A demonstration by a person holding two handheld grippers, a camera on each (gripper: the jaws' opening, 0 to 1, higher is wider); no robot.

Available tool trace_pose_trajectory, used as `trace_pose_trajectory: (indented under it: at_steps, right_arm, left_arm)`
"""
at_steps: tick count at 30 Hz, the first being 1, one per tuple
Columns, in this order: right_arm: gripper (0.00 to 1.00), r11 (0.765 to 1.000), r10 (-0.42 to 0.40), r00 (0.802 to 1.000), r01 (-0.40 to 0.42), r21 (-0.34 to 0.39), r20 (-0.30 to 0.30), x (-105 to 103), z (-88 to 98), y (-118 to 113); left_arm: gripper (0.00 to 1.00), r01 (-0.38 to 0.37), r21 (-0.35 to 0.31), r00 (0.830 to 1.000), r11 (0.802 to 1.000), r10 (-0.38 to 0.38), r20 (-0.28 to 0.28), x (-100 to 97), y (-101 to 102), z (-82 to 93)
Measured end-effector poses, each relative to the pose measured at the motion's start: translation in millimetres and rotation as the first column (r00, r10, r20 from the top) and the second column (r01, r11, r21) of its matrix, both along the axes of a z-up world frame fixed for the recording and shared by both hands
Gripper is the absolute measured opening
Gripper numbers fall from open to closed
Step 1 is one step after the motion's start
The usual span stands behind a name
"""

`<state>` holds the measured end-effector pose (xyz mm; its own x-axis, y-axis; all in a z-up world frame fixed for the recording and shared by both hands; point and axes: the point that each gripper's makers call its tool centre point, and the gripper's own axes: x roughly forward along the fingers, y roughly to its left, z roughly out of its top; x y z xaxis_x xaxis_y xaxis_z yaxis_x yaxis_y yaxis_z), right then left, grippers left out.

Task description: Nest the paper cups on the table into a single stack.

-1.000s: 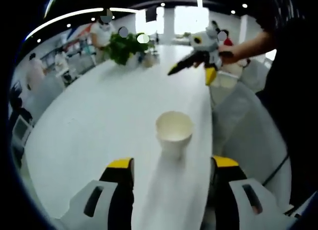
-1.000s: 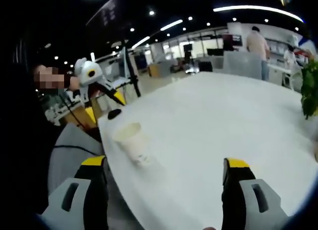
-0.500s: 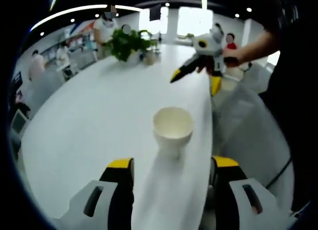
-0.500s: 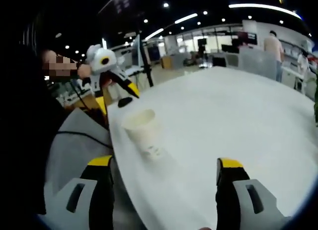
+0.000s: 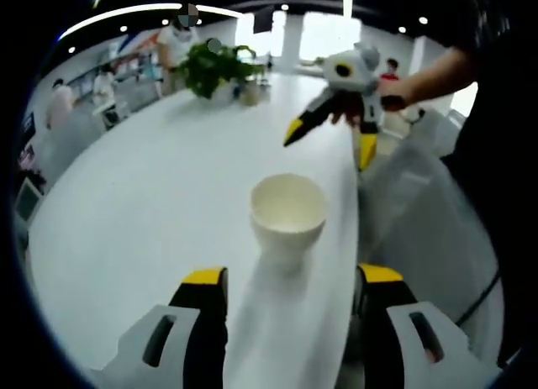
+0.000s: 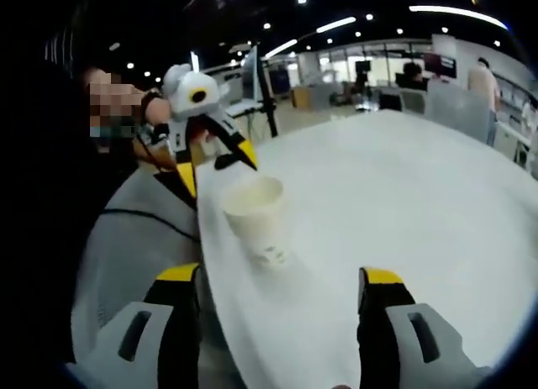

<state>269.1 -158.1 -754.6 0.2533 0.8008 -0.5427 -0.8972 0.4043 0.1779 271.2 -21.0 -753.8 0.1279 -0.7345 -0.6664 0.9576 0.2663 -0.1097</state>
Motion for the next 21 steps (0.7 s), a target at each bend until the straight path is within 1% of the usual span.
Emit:
trace_pose_trajectory:
  at_steps: [5, 9, 12, 17, 21]
  right_arm:
    - [0.66, 1.000, 0.021, 1.000, -0.021, 0.002, -0.008, 1.2, -2.9, 6.9]
    - [0.61, 0.999, 0.054, 0.999, -0.054, -0.005, -0.003, 1.7, -5.3, 17.3]
    - [0.59, 0.997, 0.081, 0.997, -0.081, -0.009, 0.000, 2.0, -7.4, 26.3]
    - [0.56, 0.994, 0.105, 0.994, -0.105, -0.029, -0.005, 1.1, -12.4, 31.0]
    - [0.54, 0.993, 0.110, 0.994, -0.110, -0.031, -0.004, 2.3, -12.9, 33.0]
  left_arm:
    - [0.60, 0.005, -0.001, 1.000, 1.000, -0.005, -0.003, 1.0, -4.1, -3.4]
    - [0.59, -0.003, -0.017, 1.000, 1.000, 0.003, 0.000, 4.0, -8.1, -1.9]
    - [0.58, 0.009, -0.008, 1.000, 1.000, -0.009, -0.003, 2.7, -9.4, -6.0]
    - [0.56, 0.013, -0.006, 1.000, 1.000, -0.013, -0.010, 0.8, -11.1, -7.6]
    - [0.55, 0.011, -0.009, 1.000, 1.000, -0.011, 0.001, 3.4, -12.8, -7.4]
